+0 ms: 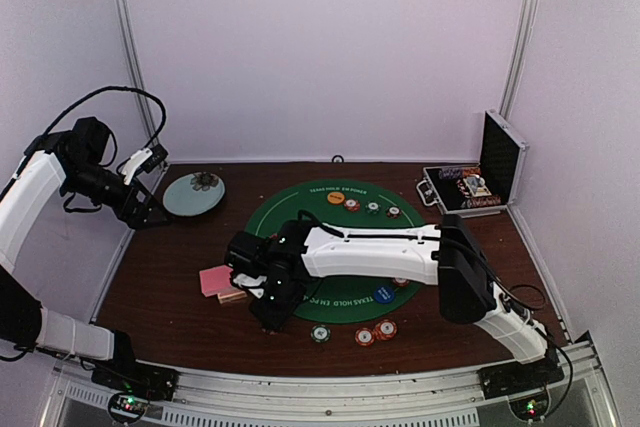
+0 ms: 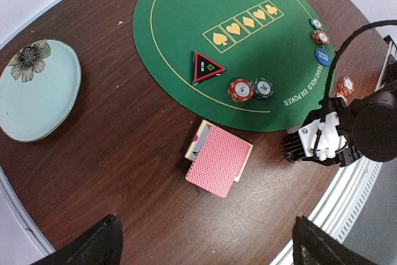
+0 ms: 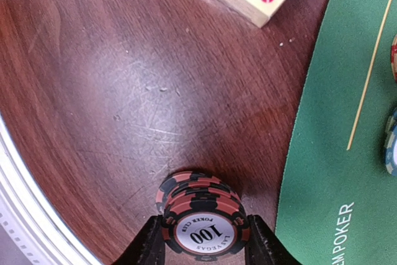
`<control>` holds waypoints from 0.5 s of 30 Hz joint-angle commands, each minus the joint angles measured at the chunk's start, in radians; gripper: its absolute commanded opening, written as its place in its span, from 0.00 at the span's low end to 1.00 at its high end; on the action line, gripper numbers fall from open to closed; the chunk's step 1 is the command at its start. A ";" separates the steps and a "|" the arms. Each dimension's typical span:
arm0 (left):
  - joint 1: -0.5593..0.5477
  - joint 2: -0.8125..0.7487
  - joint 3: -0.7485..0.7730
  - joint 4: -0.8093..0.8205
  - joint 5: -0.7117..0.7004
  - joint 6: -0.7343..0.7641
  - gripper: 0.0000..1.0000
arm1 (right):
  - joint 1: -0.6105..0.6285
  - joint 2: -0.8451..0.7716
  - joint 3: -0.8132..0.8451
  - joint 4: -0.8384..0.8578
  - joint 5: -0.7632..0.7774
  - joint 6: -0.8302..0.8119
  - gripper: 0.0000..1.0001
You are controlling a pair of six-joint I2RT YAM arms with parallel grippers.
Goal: Distribute texas hold em gaming equipment
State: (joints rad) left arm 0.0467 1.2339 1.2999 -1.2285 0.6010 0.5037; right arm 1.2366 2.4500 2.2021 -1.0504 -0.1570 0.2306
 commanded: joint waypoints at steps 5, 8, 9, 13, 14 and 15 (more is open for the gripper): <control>0.002 -0.014 0.020 0.020 0.000 0.006 0.98 | -0.003 -0.047 0.042 -0.029 0.023 -0.009 0.39; 0.002 -0.014 0.021 0.020 0.001 0.007 0.98 | -0.010 -0.060 0.042 -0.032 0.031 -0.006 0.39; 0.003 -0.014 0.022 0.019 0.003 0.006 0.98 | -0.016 -0.061 0.041 -0.031 0.038 -0.001 0.38; 0.003 -0.015 0.021 0.020 0.004 0.006 0.97 | -0.057 -0.059 0.041 -0.024 0.063 0.038 0.35; 0.002 -0.016 0.021 0.020 0.004 0.006 0.98 | -0.071 -0.058 0.041 -0.017 0.071 0.051 0.34; 0.003 -0.016 0.022 0.020 0.004 0.006 0.98 | -0.083 -0.057 0.042 -0.014 0.075 0.065 0.34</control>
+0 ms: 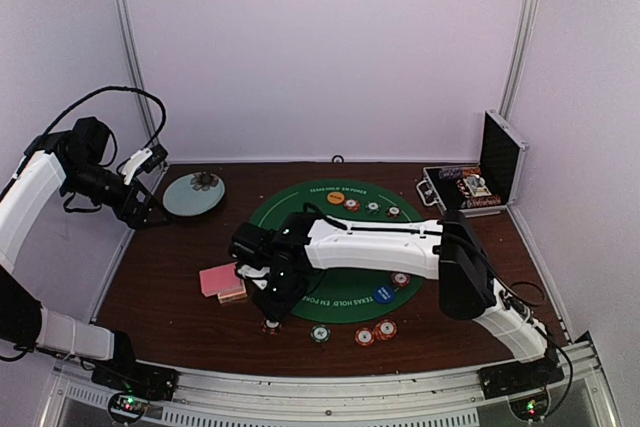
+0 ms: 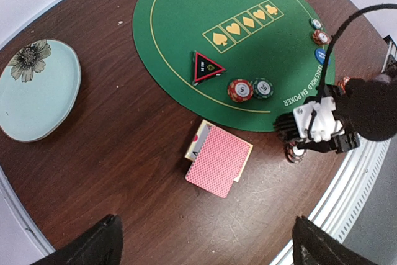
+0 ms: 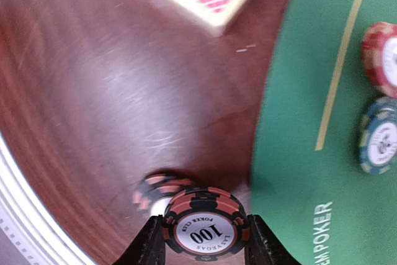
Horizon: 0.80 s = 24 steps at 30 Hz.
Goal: Distribute texas hold em gaming equipment
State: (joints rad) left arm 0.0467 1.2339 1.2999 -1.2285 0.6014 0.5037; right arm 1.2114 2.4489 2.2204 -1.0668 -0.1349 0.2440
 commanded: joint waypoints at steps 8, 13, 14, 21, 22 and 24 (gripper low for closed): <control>0.002 -0.014 0.027 0.020 0.001 0.007 0.97 | -0.109 -0.021 0.043 0.033 0.064 0.102 0.33; 0.002 -0.012 0.029 0.020 -0.003 0.009 0.98 | -0.113 -0.019 0.032 0.029 0.077 0.103 0.32; 0.002 -0.012 0.028 0.020 -0.003 0.010 0.98 | -0.116 -0.022 0.023 0.031 0.078 0.104 0.32; 0.003 -0.011 0.022 0.020 0.001 0.013 0.97 | -0.120 -0.063 -0.050 0.046 0.079 0.108 0.32; 0.002 -0.012 0.021 0.020 -0.001 0.015 0.98 | -0.120 -0.069 -0.065 0.049 0.077 0.111 0.32; 0.002 -0.013 0.022 0.020 -0.002 0.014 0.98 | -0.121 -0.087 -0.101 0.058 0.076 0.115 0.32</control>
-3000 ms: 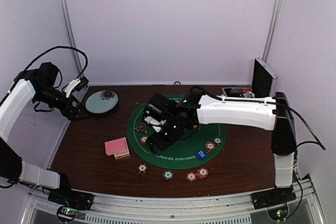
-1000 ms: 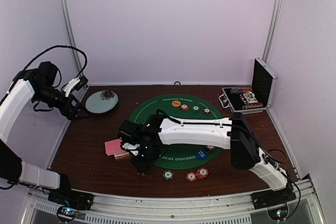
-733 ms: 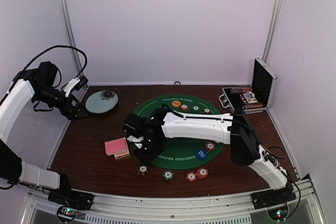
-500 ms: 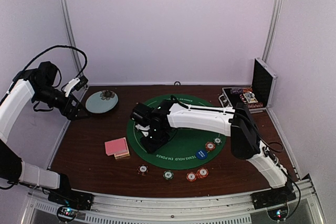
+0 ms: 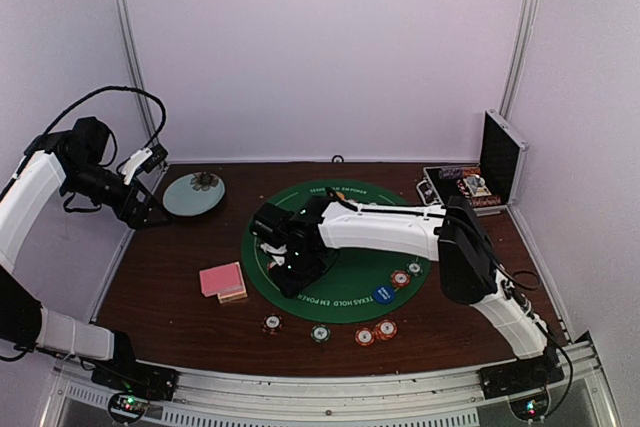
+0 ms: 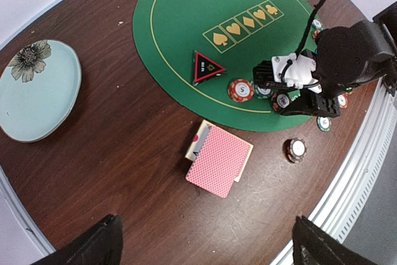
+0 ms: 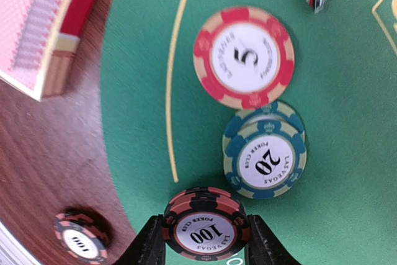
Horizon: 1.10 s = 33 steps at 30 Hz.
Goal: Distribute texas hold em gaming equipment
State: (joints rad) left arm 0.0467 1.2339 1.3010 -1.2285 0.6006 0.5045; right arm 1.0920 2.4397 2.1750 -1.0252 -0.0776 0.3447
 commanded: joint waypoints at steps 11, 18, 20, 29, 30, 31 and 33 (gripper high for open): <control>0.004 -0.012 0.020 0.020 0.006 0.014 0.98 | -0.001 -0.080 -0.107 0.066 0.005 0.034 0.31; 0.002 -0.018 0.018 0.019 -0.005 0.014 0.98 | -0.001 -0.044 -0.058 0.050 -0.005 0.035 0.32; 0.002 -0.019 0.017 0.020 -0.007 0.015 0.97 | -0.001 -0.045 -0.063 0.046 -0.004 0.034 0.34; 0.002 -0.016 0.019 0.020 0.003 0.015 0.98 | -0.001 -0.085 -0.105 0.048 -0.007 0.028 0.43; 0.003 -0.017 0.018 0.019 0.003 0.015 0.97 | -0.001 -0.085 -0.105 0.049 -0.009 0.028 0.43; 0.002 -0.018 0.017 0.019 0.004 0.015 0.98 | -0.001 -0.083 -0.106 0.048 -0.012 0.027 0.43; 0.003 -0.022 0.014 0.020 0.004 0.015 0.97 | 0.000 -0.081 -0.109 0.047 -0.019 0.030 0.43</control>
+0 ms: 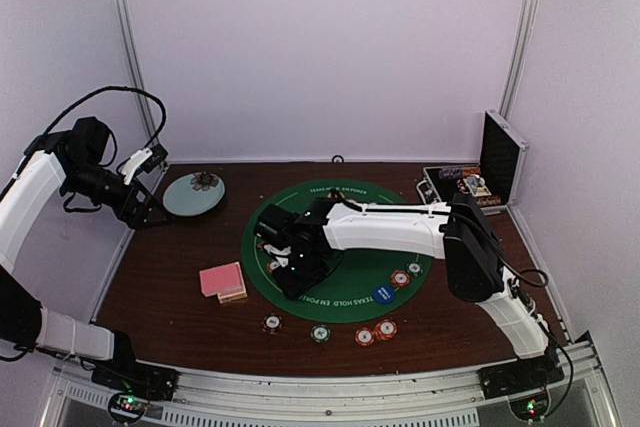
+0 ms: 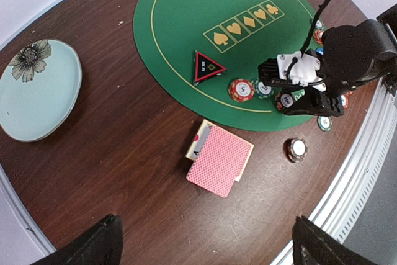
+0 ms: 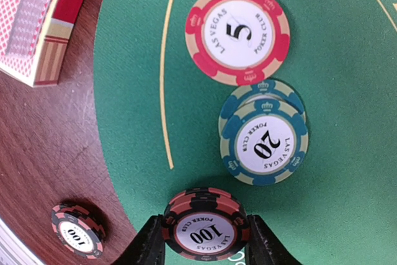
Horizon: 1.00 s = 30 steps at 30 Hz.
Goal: Distribute texas hold em gaming equipment
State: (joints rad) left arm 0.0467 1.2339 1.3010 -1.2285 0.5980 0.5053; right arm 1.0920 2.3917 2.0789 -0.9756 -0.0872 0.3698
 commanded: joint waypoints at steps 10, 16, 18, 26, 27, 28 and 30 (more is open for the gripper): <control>0.002 -0.025 0.012 0.020 0.006 0.016 0.98 | 0.001 -0.044 -0.011 -0.017 0.012 -0.004 0.74; 0.003 -0.026 0.014 0.019 0.004 0.016 0.97 | 0.001 -0.116 0.017 -0.047 0.039 -0.020 0.75; 0.002 -0.026 0.016 0.019 0.004 0.016 0.97 | 0.008 -0.145 0.009 -0.045 0.028 -0.020 0.75; 0.002 -0.030 0.018 0.019 0.003 0.014 0.98 | 0.094 -0.142 -0.013 -0.049 -0.030 -0.037 0.78; 0.002 -0.030 0.018 0.019 0.005 0.013 0.98 | 0.101 -0.131 -0.011 -0.046 -0.040 -0.037 0.79; 0.002 -0.030 0.018 0.020 0.006 0.012 0.98 | 0.106 -0.119 -0.007 -0.043 -0.049 -0.038 0.79; 0.002 -0.032 0.019 0.019 0.007 0.010 0.98 | 0.117 -0.094 0.010 -0.041 -0.069 -0.039 0.80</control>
State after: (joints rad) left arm 0.0467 1.2221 1.3010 -1.2285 0.5980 0.5068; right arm 1.1851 2.2543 2.0689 -1.0100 -0.1116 0.3428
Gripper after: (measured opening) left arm 0.976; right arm 0.795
